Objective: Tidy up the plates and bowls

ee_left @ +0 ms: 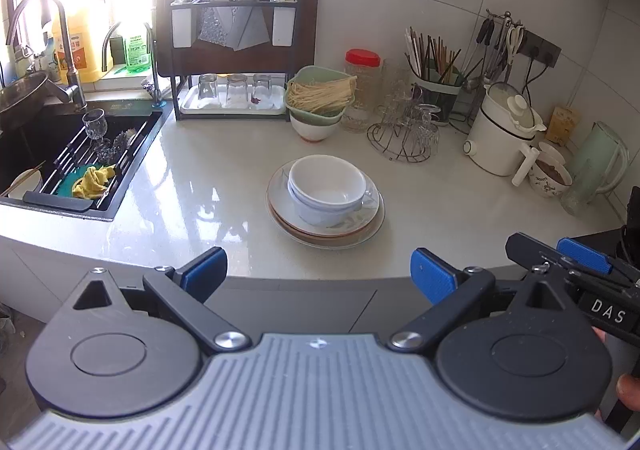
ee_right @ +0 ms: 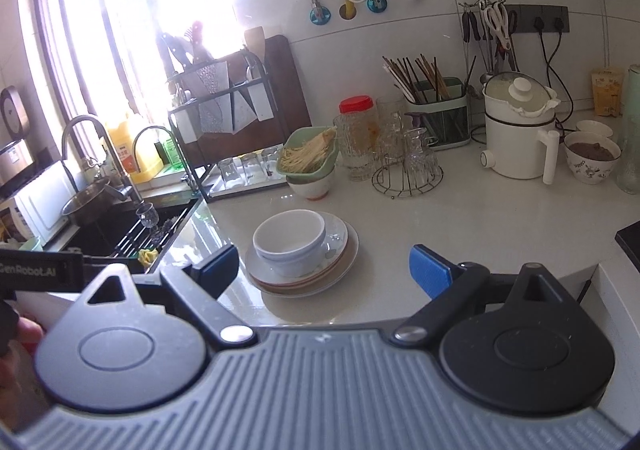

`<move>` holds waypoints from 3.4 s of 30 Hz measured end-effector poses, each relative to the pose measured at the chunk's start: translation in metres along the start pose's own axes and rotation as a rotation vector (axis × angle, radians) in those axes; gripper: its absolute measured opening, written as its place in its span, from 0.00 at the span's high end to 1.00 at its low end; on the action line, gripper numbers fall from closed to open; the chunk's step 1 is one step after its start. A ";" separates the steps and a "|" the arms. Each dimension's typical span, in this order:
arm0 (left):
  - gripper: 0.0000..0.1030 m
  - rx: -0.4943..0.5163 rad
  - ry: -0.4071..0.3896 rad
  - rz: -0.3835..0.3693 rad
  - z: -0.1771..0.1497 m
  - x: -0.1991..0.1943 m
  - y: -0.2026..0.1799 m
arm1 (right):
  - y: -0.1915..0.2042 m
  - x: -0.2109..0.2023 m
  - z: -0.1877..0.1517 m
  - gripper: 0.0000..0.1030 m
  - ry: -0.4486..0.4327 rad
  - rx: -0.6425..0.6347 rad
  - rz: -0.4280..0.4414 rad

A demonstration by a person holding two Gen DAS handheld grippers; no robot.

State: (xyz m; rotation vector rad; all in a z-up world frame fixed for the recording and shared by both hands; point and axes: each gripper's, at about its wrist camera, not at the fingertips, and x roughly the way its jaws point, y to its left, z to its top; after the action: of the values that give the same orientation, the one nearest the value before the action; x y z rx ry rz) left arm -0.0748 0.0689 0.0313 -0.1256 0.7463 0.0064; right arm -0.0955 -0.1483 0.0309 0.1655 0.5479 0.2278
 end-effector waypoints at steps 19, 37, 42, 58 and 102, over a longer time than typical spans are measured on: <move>0.03 0.001 0.014 0.017 -0.007 -0.008 0.000 | -0.004 -0.008 -0.002 0.09 -0.010 -0.008 -0.008; 0.03 0.001 0.008 0.007 -0.013 -0.019 -0.016 | -0.006 -0.022 0.000 0.09 -0.032 -0.024 -0.027; 0.03 -0.004 0.015 0.012 -0.015 -0.022 -0.016 | -0.008 -0.025 -0.002 0.09 -0.018 -0.019 -0.023; 0.03 -0.023 0.016 0.003 -0.017 -0.020 -0.016 | -0.007 -0.021 0.000 0.09 0.013 -0.012 -0.015; 0.03 0.002 0.026 0.000 -0.013 -0.019 -0.015 | -0.004 -0.021 -0.002 0.09 0.000 0.007 -0.028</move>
State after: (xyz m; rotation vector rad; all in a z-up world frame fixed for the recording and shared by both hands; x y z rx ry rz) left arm -0.0966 0.0535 0.0366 -0.1241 0.7723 0.0039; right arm -0.1134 -0.1579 0.0385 0.1644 0.5505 0.1990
